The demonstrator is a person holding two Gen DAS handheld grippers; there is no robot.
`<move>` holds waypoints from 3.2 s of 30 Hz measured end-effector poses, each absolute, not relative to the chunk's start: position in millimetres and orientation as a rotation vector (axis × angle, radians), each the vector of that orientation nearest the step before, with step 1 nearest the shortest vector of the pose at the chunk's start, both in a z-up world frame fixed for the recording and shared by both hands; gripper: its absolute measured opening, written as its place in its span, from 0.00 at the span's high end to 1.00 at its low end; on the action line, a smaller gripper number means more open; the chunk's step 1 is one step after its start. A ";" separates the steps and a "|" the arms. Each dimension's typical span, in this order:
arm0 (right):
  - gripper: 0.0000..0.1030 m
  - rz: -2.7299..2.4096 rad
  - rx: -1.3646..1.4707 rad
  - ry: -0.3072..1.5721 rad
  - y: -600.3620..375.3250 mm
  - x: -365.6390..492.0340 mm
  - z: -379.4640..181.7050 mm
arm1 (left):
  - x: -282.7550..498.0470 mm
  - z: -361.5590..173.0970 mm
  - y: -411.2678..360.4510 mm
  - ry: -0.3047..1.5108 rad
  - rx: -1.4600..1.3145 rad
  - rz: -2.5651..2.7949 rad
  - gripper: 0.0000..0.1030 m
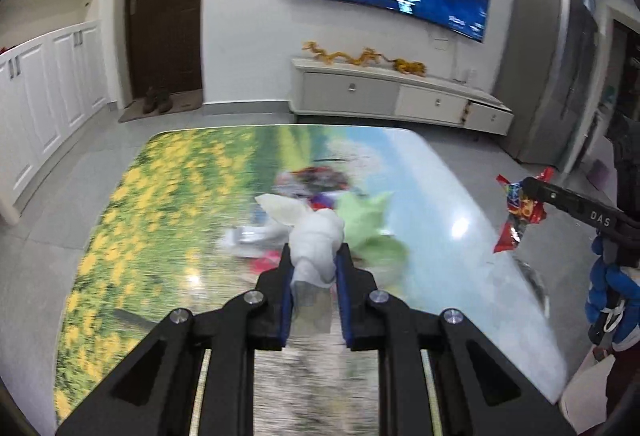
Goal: Collect trash
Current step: 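Carry tissue and red wrapper to the bin and release both, then move both tools back over the remaining trash on the table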
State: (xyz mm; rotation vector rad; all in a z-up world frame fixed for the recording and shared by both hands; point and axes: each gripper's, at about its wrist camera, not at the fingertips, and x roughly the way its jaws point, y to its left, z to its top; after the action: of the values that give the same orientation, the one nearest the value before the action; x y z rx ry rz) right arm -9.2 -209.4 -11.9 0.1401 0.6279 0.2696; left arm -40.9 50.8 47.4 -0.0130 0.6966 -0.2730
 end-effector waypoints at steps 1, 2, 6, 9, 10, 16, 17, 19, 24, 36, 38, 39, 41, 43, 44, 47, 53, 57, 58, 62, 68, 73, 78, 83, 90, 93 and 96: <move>0.81 0.259 0.145 0.622 -216.1 -15.1 -11.2 | -42.9 47.8 40.3 0.700 -0.006 -0.292 0.83; 0.81 0.248 0.148 0.616 -222.6 -20.0 -11.3 | -44.4 48.1 28.6 0.705 0.003 -0.309 0.83; 0.81 0.176 0.163 0.594 -259.1 -41.0 -10.9 | -43.7 51.9 -19.0 0.717 0.042 -0.388 0.83; 0.81 0.104 0.189 0.591 -296.2 -54.2 -15.2 | -38.1 54.8 -63.0 0.731 0.077 -0.463 0.83; 0.81 0.078 0.200 0.592 -308.9 -57.9 -17.5 | -34.8 54.2 -83.9 0.738 0.097 -0.495 0.83; 0.80 -0.065 0.280 0.631 -382.2 -70.3 -44.8 | -19.1 39.9 -190.5 0.803 0.176 -0.640 0.83; 0.80 -0.086 0.298 0.643 -394.5 -70.6 -52.3 | -18.7 36.8 -206.5 0.807 0.196 -0.658 0.83; 0.79 -0.116 0.338 0.665 -414.0 -69.0 -65.8 | -15.4 24.8 -249.3 0.839 0.246 -0.717 0.83; 0.75 -0.185 0.447 0.736 -463.9 -62.6 -106.3 | -9.5 -12.0 -331.4 0.919 0.346 -0.780 0.80; 0.55 -0.303 0.538 0.813 -518.6 -58.0 -157.9 | 6.4 -59.0 -413.5 1.050 0.309 -0.906 0.52; 0.52 -0.316 0.546 0.808 -524.1 -62.2 -159.0 | 6.9 -58.3 -418.9 1.053 0.297 -0.915 0.52; 0.51 -0.323 0.549 0.808 -527.2 -63.7 -159.8 | 6.7 -56.5 -421.9 1.048 0.299 -0.913 0.52; 0.51 -0.328 0.549 0.803 -526.1 -67.1 -158.4 | 4.8 -53.7 -419.6 1.036 0.302 -0.909 0.52; 0.51 -0.328 0.548 0.796 -527.2 -69.8 -157.0 | 4.0 -49.2 -412.7 1.022 0.303 -0.900 0.52; 0.51 -0.327 0.546 0.792 -526.2 -70.7 -155.2 | 2.9 -46.2 -410.3 1.015 0.304 -0.895 0.52; 0.51 -0.323 0.535 0.777 -521.5 -73.9 -148.2 | -0.4 -37.6 -401.1 0.993 0.299 -0.878 0.52; 0.51 -0.308 0.513 0.730 -510.0 -83.4 -123.4 | -10.3 -4.3 -370.9 0.907 0.282 -0.849 0.52; 0.51 -0.290 0.480 0.692 -493.0 -87.9 -99.7 | -15.8 14.8 -342.0 0.861 0.251 -0.823 0.52; 0.51 -0.285 0.470 0.684 -488.0 -88.7 -93.8 | -16.7 20.2 -331.0 0.850 0.239 -0.813 0.52; 0.51 -0.258 0.439 0.655 -467.6 -89.4 -72.1 | -20.5 36.3 -290.5 0.814 0.201 -0.763 0.52; 0.51 -0.207 0.376 0.625 -424.9 -87.5 -43.7 | -21.6 57.7 -213.7 0.759 0.138 -0.639 0.52; 0.51 -0.150 0.330 0.620 -381.5 -75.3 -29.2 | -26.1 78.0 -118.3 0.699 0.053 -0.443 0.50; 0.51 -0.022 0.310 0.620 -318.3 -50.2 -19.0 | -36.1 84.3 -25.1 0.660 -0.017 -0.232 0.41; 0.50 0.117 0.259 0.621 -257.6 -26.8 -7.8 | -48.9 85.9 43.9 0.648 -0.104 -0.087 0.41; 0.50 0.266 0.214 0.627 -195.6 -19.1 -4.7 | -68.8 83.5 77.6 0.639 -0.131 0.002 0.41; 0.46 0.304 0.189 0.630 -183.4 -22.0 -4.1 | -69.9 78.9 84.6 0.645 -0.146 0.015 0.41; 0.44 0.330 0.176 0.631 -176.2 -25.5 -3.3 | -70.4 75.3 86.1 0.652 -0.152 0.021 0.41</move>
State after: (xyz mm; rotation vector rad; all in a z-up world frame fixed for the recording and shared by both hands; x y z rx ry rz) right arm -25.5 -176.2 -3.3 0.1757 0.6307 0.3300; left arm -70.4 86.1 75.3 -0.1519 0.6521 0.0207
